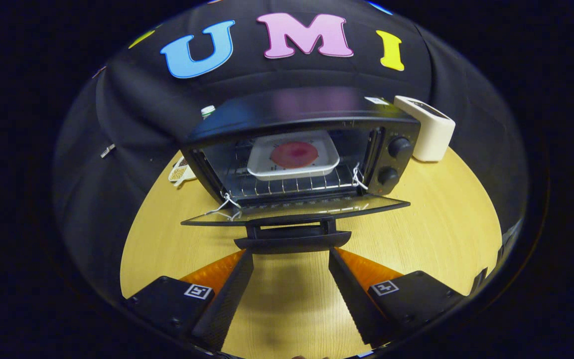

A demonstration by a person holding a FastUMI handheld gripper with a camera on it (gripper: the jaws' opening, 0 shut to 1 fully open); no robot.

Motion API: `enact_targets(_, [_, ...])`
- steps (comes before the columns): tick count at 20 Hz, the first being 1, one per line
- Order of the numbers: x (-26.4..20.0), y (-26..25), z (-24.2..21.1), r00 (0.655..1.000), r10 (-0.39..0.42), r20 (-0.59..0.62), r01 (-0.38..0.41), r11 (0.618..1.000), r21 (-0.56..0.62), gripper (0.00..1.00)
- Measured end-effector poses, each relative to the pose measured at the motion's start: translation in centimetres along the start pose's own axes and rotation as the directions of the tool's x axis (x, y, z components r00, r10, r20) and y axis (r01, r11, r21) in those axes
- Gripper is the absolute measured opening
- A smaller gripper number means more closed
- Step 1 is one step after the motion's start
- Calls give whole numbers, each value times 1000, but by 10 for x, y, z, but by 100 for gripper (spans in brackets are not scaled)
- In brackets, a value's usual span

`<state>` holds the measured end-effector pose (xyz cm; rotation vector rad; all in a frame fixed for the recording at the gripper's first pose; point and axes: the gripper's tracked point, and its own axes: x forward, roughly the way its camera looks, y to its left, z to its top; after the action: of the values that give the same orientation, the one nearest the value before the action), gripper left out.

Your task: Open the toaster oven, put the food inside, and close the toaster oven door.

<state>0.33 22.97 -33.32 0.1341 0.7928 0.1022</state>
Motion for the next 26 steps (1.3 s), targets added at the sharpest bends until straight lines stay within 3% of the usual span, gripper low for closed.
enact_targets(7, [-35, 0, 64, 985, 41, 168, -23, 994, -108, 99])
enact_targets(13, [-71, 0, 108, 939, 102, 328, -44, 983, -180, 99])
enact_targets(19, [-138, -23, 166, 842, 131, 523, 6, 968, -250, 98])
enact_targets(23, [-182, -60, 208, 771, 77, 633, 47, 983, -177, 98])
enact_targets(26, [-205, -84, 227, 748, 68, 660, 48, 987, -156, 98])
